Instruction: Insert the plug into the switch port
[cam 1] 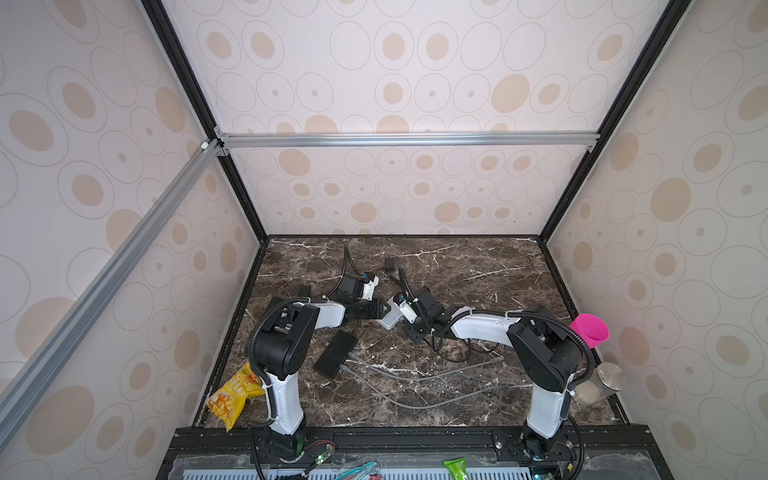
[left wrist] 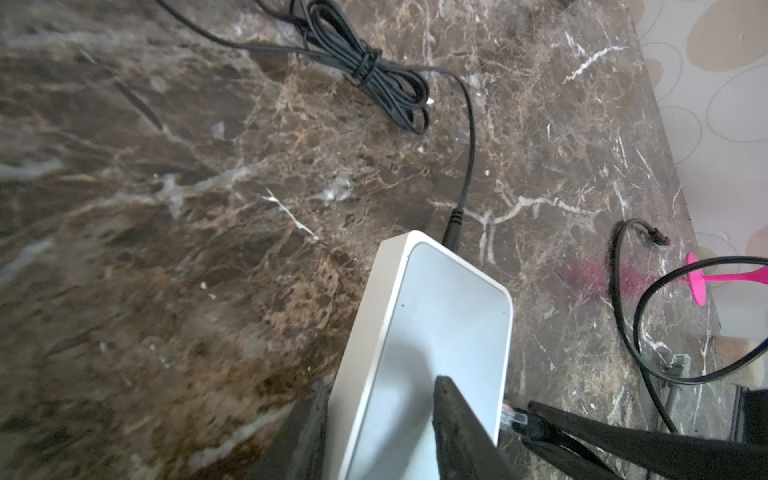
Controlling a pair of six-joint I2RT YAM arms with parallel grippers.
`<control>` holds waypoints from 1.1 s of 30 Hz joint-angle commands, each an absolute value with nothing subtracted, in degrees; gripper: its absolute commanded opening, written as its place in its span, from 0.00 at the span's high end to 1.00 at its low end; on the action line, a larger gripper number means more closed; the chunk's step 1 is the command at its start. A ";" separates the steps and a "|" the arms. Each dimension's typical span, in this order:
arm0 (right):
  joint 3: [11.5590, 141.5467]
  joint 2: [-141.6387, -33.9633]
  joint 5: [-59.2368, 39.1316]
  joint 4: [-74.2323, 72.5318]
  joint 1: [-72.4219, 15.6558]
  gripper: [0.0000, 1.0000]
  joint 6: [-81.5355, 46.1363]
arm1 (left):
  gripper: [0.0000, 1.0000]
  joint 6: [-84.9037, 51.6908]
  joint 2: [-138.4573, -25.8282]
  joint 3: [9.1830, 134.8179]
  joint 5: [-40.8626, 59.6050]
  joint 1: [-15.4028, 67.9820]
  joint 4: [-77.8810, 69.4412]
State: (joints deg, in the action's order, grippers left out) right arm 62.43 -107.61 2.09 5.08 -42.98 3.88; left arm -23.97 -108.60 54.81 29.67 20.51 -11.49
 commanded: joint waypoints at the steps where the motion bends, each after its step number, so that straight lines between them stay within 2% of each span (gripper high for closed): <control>1: 63.53 -107.40 1.23 4.00 -42.69 1.00 3.56 | 0.62 -23.20 -110.17 56.95 31.23 20.00 -10.31; 20: 62.82 -110.13 0.44 -1.53 -42.65 1.00 5.20 | 0.64 -23.12 -114.54 58.81 34.14 19.78 -8.88; 33: 59.91 -109.94 0.43 -12.19 -42.70 1.00 7.29 | 0.65 -22.85 -116.38 60.27 36.34 19.78 -7.95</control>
State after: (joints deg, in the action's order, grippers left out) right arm 59.44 -109.38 1.43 -5.63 -42.63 5.89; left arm -23.94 -114.02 60.20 35.16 19.31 -12.14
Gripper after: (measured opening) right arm 0.097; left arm 0.354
